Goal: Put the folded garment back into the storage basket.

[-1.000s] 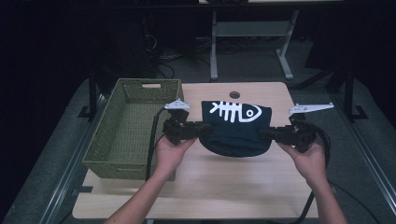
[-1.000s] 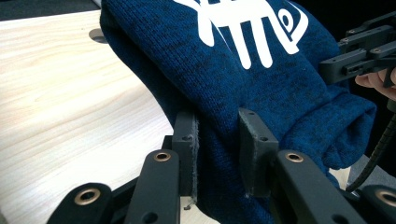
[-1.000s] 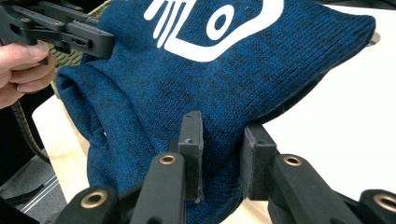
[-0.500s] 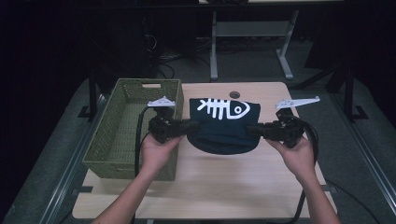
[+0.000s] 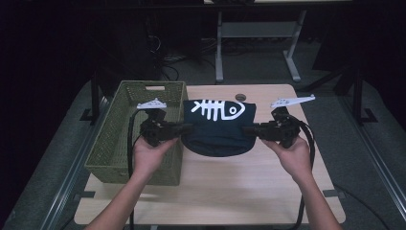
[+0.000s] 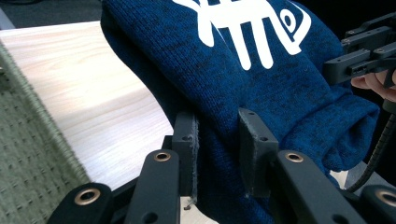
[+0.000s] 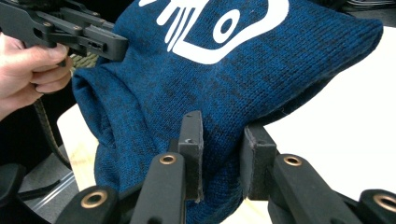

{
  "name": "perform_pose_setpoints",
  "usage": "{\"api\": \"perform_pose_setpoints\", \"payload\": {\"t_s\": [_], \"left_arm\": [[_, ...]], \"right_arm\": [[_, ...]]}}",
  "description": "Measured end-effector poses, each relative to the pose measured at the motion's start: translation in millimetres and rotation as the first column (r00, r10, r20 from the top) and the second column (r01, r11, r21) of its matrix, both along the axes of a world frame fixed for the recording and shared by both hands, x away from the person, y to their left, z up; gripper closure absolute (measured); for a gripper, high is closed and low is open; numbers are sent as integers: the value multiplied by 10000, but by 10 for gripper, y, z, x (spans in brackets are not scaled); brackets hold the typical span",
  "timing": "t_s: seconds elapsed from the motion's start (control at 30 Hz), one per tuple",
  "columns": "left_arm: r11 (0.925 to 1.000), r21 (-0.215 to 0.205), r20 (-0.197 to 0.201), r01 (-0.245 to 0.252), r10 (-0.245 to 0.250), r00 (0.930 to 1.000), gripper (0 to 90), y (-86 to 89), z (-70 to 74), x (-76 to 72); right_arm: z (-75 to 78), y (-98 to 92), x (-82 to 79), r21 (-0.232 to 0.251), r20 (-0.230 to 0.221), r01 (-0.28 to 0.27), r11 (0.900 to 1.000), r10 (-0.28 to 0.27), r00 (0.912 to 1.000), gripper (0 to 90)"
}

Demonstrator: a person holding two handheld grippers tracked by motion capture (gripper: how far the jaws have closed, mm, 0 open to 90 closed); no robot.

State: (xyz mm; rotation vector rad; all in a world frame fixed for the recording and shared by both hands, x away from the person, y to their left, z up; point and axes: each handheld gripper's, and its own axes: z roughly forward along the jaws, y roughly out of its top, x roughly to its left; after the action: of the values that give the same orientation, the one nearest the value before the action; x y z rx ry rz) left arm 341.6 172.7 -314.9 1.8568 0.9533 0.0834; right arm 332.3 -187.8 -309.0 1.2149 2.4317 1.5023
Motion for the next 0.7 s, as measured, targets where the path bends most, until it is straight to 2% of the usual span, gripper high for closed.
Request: {"api": "perform_pose_setpoints", "payload": {"t_s": [0.7], "left_arm": [[9998, -48, 95, -197, 197, 9998, 705, 326, 42, -17]], "right_arm": [[65, 330, 84, 98, 108, -495, 9987, 494, 9987, 733]]}}
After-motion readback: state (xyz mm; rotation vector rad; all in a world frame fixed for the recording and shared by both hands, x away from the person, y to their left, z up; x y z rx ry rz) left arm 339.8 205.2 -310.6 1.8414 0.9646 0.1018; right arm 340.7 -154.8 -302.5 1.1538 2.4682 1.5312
